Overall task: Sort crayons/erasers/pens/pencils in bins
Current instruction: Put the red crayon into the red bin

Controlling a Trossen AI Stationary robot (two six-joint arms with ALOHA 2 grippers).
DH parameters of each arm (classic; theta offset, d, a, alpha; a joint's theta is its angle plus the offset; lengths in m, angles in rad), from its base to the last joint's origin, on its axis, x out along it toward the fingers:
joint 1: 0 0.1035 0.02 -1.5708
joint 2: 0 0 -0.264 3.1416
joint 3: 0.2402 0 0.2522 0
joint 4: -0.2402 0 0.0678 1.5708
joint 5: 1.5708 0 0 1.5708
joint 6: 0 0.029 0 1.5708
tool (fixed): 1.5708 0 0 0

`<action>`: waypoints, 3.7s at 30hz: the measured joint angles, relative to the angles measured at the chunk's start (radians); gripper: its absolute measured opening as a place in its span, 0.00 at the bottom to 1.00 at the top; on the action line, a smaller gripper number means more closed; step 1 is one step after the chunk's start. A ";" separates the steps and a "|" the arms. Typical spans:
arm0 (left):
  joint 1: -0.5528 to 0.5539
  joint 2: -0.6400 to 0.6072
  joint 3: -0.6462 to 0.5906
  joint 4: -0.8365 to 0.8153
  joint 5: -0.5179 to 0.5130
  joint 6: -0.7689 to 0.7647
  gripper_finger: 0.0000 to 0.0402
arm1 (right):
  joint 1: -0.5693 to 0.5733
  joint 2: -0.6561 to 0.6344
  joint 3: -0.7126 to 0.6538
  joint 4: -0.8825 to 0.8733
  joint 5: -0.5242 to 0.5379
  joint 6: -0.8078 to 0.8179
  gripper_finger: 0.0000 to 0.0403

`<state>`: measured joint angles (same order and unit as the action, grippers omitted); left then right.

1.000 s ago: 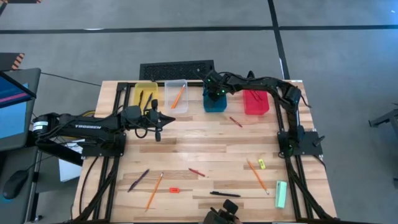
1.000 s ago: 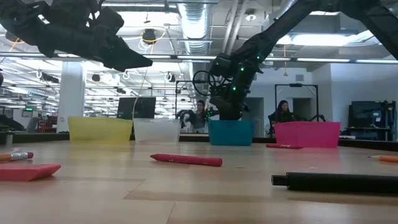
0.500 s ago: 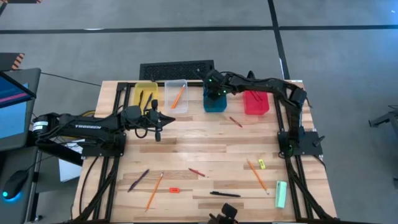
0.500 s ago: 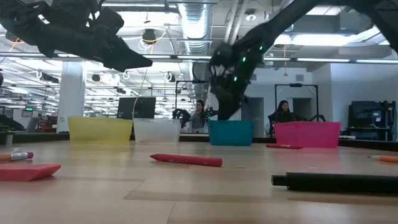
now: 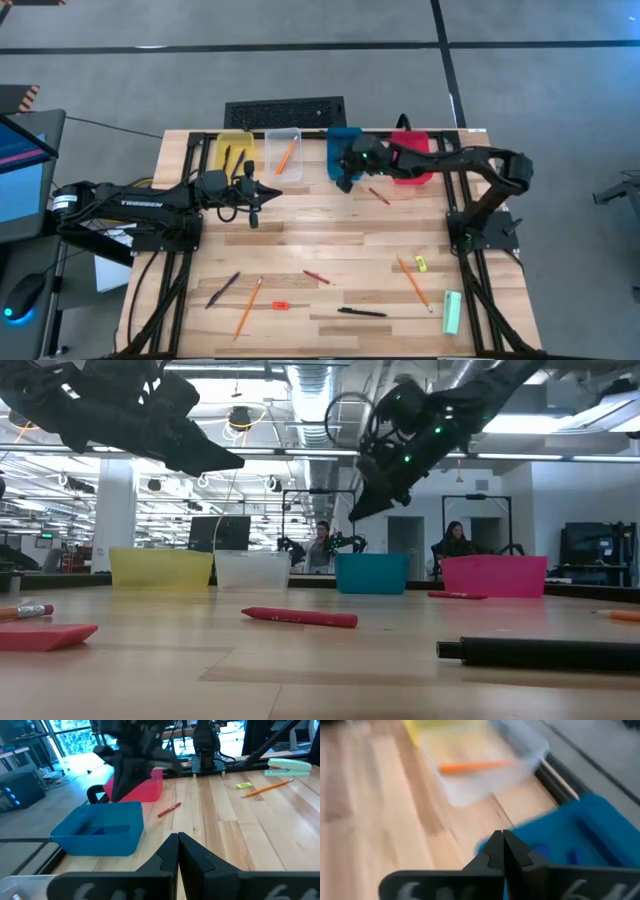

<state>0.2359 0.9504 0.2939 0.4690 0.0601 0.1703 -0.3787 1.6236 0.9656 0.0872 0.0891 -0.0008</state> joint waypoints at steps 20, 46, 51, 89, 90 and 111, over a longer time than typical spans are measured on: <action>0.000 0.000 0.000 -0.010 0.002 0.001 0.00 | 0.253 -0.049 -0.267 0.476 0.051 0.060 0.01; -0.003 0.000 0.000 -0.016 0.034 0.017 0.00 | 0.670 0.000 -0.125 0.081 0.266 0.451 0.01; -0.003 0.000 0.000 -0.020 0.034 0.004 0.00 | 0.716 0.111 0.006 -0.035 0.278 0.478 0.01; -0.038 0.001 0.000 -0.087 0.030 -0.034 0.00 | 0.819 0.467 0.509 -0.578 0.226 0.711 0.40; -0.038 0.001 0.000 -0.086 0.030 -0.034 0.00 | 0.822 0.472 0.510 -0.587 0.227 0.712 0.40; -0.039 0.001 0.000 -0.094 0.004 -0.032 0.00 | 0.809 0.549 0.528 -0.611 0.241 0.703 0.32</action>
<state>0.1970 0.9512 0.2935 0.3751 0.0637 0.1382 0.4304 2.1723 1.4940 -0.5233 0.3305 0.7025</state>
